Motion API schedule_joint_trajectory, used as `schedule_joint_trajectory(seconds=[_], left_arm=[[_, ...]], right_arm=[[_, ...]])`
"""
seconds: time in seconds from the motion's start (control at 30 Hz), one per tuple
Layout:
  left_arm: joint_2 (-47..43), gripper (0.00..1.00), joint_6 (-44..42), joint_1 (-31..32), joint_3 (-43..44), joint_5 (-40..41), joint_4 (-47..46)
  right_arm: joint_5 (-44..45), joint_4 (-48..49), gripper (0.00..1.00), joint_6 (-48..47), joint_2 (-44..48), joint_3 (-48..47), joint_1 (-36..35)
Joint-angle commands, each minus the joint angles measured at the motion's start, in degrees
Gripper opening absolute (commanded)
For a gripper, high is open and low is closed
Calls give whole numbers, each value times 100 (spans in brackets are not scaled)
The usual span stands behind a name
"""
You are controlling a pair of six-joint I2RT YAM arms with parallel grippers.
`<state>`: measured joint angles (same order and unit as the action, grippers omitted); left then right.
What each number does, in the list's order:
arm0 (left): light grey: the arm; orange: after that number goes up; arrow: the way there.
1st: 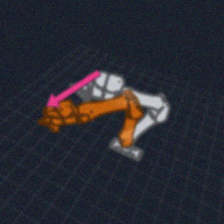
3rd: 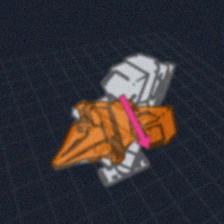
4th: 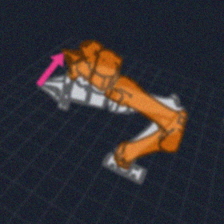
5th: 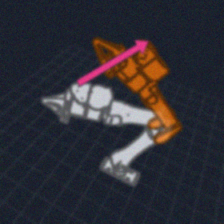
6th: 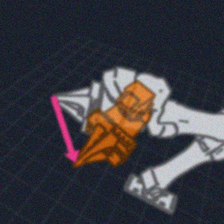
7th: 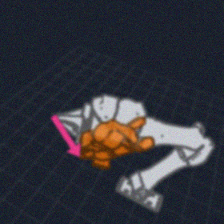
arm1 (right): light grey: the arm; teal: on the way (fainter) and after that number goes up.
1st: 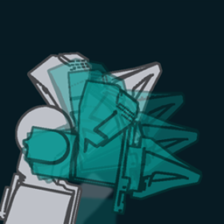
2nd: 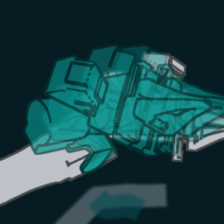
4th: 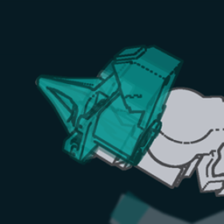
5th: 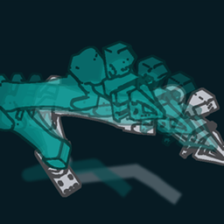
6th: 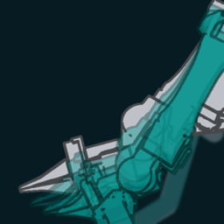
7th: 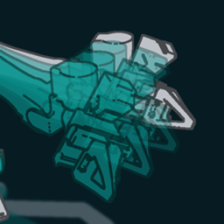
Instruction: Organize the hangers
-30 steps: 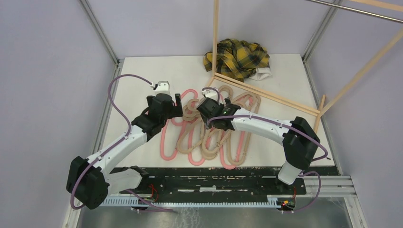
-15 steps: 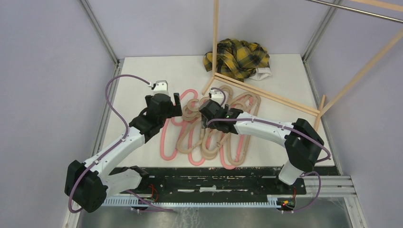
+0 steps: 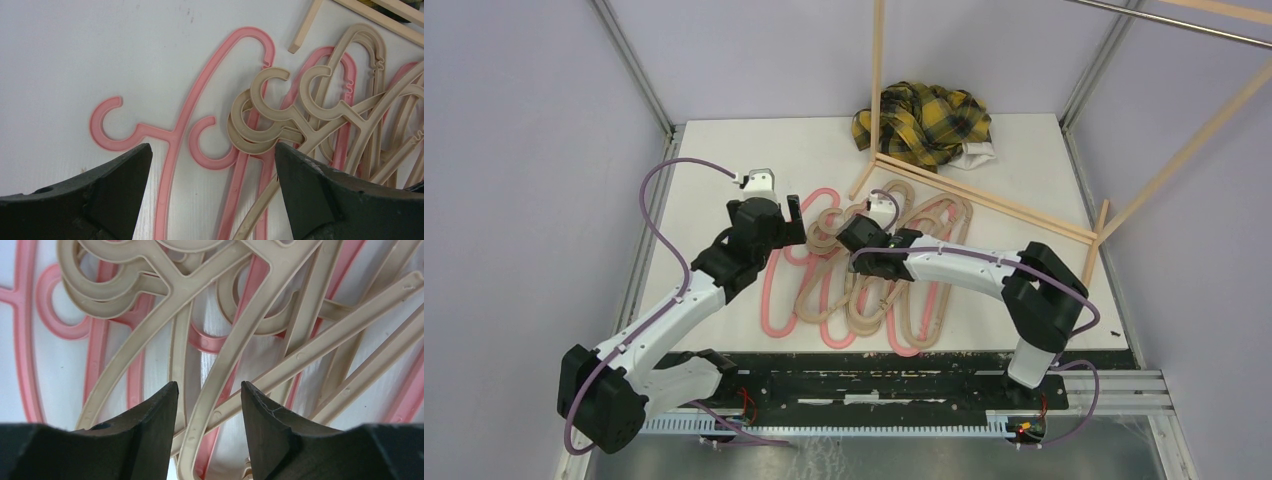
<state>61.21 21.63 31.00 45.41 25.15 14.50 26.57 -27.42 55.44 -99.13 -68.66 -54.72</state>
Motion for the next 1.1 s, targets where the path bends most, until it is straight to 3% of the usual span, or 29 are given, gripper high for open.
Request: schedule_joint_trajectory(seconds=[0.0,0.57,0.73,0.83,0.97,1.07], left_arm=[[-150,99,175,37,231,-28,-9],[-179,99,193,33,130,-46,-5],[-203,99,201,41,118,-45,12],[-214,99,210,37,107,-30,30],[-211,99,228,37,107,-13,28],[-223,99,228,37,141,-10,47]], right_arm=[[40,-169,57,356,-201,-209,-43],[111,-41,59,498,-562,26,-43],[134,-22,33,530,-653,97,-43],[204,-73,28,568,-616,145,-47],[404,-330,3,662,-412,186,-47],[588,-572,1,732,-29,254,-53]])
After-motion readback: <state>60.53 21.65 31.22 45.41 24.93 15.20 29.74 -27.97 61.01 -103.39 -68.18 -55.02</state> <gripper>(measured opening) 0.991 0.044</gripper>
